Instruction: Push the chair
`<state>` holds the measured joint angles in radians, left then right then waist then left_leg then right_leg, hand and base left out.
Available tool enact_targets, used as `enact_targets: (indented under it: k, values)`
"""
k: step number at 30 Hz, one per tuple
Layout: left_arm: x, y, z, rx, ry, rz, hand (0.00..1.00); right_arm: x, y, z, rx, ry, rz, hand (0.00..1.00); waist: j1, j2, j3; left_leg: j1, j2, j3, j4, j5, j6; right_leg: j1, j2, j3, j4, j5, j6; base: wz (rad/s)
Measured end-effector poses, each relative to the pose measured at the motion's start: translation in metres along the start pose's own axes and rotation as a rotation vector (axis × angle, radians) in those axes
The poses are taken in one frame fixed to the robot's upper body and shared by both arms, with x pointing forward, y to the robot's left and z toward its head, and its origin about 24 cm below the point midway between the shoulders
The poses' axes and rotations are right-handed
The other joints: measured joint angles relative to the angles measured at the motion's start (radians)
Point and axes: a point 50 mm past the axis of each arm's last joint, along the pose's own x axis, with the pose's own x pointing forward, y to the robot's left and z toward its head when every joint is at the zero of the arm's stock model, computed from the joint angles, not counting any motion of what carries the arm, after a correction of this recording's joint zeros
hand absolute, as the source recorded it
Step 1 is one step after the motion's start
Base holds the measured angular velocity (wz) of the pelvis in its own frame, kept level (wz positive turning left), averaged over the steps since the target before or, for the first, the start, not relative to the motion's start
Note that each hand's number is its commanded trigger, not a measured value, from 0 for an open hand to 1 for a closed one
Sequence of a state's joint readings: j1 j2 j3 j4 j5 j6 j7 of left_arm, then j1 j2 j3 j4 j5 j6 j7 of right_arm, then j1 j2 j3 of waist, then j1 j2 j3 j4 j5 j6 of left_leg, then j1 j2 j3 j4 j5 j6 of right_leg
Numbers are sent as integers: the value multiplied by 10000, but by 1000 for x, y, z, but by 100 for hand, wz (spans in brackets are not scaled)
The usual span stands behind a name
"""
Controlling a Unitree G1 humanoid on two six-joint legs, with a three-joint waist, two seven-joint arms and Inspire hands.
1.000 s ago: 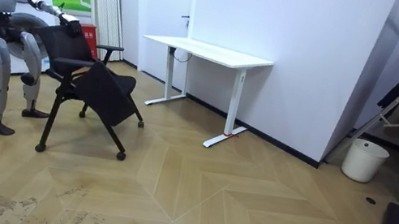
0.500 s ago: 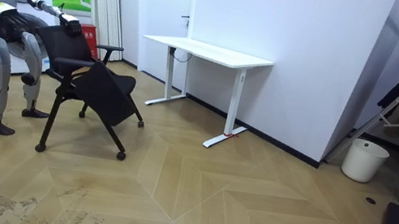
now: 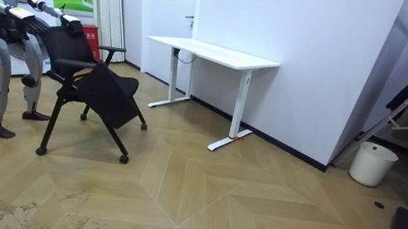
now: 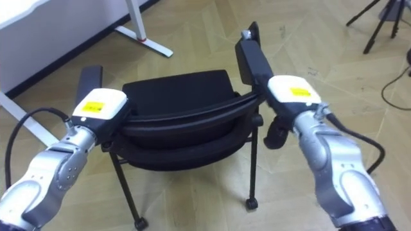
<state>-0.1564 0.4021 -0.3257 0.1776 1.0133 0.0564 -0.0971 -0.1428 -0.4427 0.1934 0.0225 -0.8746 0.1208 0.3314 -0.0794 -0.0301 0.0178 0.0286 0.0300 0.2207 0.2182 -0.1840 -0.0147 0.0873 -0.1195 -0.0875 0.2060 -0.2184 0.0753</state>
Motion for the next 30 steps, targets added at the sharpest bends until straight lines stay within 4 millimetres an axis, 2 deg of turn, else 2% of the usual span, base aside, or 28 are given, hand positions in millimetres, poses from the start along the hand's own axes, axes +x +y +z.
enact_targets:
  k: [15,22,30]
  values:
    - [1,1,1,27,-82,44,100,3,2,10,221,-355,5,0,46,-76,0,-38,0,-3,4,0,0,-15,-1,-39,11,0,0,0]
    - [1,2,1,23,-75,58,100,5,-11,16,-120,-537,-419,0,54,-74,-4,-69,1,-11,13,0,0,-22,1,-41,1,0,0,0]
    - [2,1,4,-3,-153,82,100,4,-20,35,-943,-1254,-734,0,88,-90,-9,-50,-7,-105,-13,1,0,28,-2,-104,-2,0,0,1]
